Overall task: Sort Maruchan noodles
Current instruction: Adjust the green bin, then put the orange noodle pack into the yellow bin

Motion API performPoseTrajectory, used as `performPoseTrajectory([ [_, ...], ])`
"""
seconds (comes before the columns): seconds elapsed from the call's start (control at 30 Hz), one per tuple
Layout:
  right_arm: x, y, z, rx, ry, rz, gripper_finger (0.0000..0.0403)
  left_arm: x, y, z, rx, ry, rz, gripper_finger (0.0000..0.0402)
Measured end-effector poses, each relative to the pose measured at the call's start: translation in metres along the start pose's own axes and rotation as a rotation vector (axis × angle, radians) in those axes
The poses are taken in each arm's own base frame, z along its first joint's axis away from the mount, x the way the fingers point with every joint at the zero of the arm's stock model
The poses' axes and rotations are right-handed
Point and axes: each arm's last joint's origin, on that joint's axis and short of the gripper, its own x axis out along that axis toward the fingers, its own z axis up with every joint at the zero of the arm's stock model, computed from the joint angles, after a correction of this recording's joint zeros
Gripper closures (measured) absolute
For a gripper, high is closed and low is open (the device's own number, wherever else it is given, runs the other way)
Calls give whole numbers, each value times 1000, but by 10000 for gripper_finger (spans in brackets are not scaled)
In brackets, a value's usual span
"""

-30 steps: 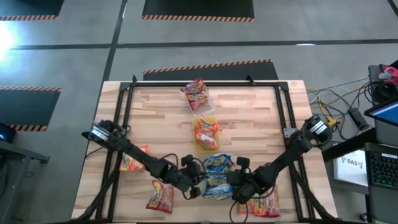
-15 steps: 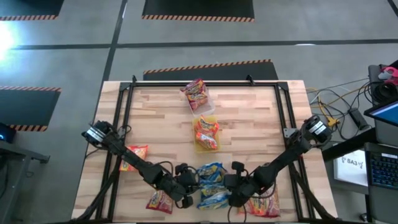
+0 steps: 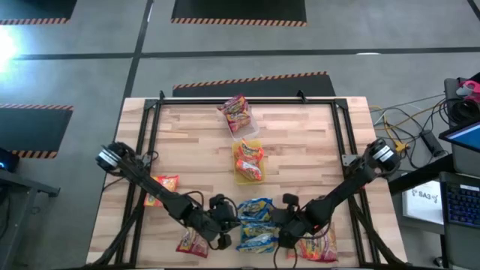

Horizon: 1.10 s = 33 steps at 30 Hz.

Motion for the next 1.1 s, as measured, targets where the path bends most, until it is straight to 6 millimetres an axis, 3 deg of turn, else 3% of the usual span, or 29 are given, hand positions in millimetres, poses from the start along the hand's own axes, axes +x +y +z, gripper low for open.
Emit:
performPoseTrajectory([
  [0.23, -16, 1, 6, 1, 31, 54, 385, -15, -1, 8, 31, -30, 29, 365],
  [0.37, -37, -7, 5, 11, 94, -5, 385, -24, 3, 15, 88, -112, 130, 365],
  [0.6, -63, -15, 2, 191, 87, -5, 385, -31, 9, 26, 176, -351, 416, 365],
  [0.73, -76, -10, -3, 338, 149, 72, 381, -31, 12, 22, 223, -302, 423, 365],
  [0.97, -101, 1, -14, 612, 206, 186, 329, -36, 13, 39, 229, -337, 448, 365],
  [1.1, -105, 14, -25, 736, 222, 209, 285, -38, 7, 49, 247, -352, 449, 365],
])
